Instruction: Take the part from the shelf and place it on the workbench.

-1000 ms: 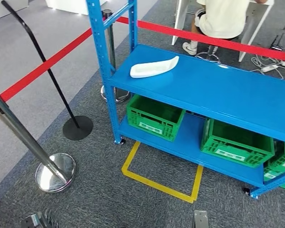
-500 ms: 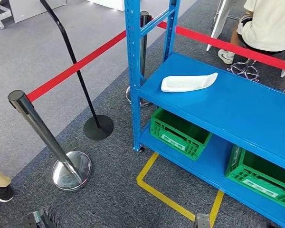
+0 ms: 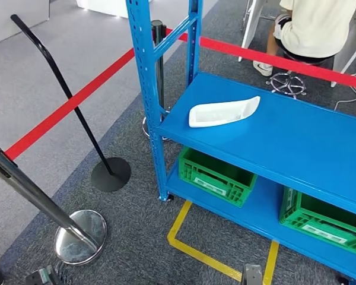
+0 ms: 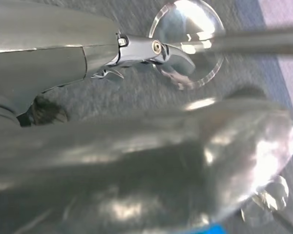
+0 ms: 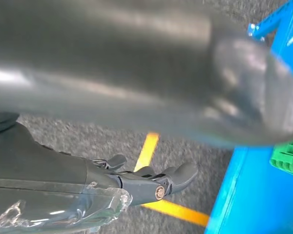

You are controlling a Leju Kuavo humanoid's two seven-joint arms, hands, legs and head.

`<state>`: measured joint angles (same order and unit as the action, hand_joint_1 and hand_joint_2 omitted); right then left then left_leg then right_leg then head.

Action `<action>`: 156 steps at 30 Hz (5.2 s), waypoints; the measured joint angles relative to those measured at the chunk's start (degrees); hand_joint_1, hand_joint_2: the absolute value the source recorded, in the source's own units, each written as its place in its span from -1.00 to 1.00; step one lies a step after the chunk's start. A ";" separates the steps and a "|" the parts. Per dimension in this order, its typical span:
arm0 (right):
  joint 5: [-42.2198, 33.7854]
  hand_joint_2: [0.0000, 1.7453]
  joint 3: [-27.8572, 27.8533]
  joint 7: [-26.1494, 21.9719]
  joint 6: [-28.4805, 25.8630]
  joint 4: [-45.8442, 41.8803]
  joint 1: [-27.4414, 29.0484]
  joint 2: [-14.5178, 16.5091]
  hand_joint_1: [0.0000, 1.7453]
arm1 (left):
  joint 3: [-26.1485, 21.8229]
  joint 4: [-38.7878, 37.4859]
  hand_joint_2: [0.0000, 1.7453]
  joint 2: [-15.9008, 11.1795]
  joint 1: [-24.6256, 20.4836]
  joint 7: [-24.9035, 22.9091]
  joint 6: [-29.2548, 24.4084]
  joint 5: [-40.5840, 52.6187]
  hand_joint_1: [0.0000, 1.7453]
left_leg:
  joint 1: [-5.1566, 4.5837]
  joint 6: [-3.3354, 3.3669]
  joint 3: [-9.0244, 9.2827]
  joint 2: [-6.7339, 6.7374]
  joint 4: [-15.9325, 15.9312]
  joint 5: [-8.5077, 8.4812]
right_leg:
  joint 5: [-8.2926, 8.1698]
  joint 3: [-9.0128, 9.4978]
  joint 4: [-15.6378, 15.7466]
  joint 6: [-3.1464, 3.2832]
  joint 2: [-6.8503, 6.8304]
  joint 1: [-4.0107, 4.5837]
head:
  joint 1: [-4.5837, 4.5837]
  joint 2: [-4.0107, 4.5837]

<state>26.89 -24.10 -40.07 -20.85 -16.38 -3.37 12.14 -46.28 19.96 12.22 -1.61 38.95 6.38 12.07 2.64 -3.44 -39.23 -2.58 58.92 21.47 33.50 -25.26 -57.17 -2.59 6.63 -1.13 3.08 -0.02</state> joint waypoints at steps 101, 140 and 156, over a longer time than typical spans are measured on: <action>-2.01 1.00 -2.66 0.02 0.11 -3.93 0.79 0.37 -1.00 | 1.54 0.00 1.00 -0.17 -0.26 0.00 -2.33 1.31 -1.00 | -1.54 2.26 4.34 2.16 -1.31 2.69 | -5.50 -5.65 -0.71 1.29 -4.07 2.06 | -0.09 0.02; -17.07 1.00 8.20 -0.12 14.86 -13.48 1.42 1.61 -1.00 | 26.04 13.16 -0.50 3.54 0.43 0.00 -9.32 -2.24 -1.00 | -1.55 2.11 4.51 1.97 -1.32 2.44 | -5.70 -5.44 -0.71 1.38 -4.19 2.05 | -0.09 0.02; -19.51 -1.00 12.69 13.22 14.70 -13.32 5.66 -0.64 -1.00 | 32.82 12.42 -1.00 -0.90 4.61 -11.92 -9.10 -5.08 -1.00 | -1.54 2.08 4.54 1.98 -1.34 2.48 | -5.64 -5.63 -0.69 1.43 -4.18 2.06 | -0.09 0.02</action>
<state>7.38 -11.41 -26.85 -6.15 -29.70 2.29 11.50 -13.46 32.37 11.32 3.00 27.03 -2.73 6.99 1.10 -1.36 -34.68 -0.61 57.58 23.95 27.86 -30.89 -57.86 -1.16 2.45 0.93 2.99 0.00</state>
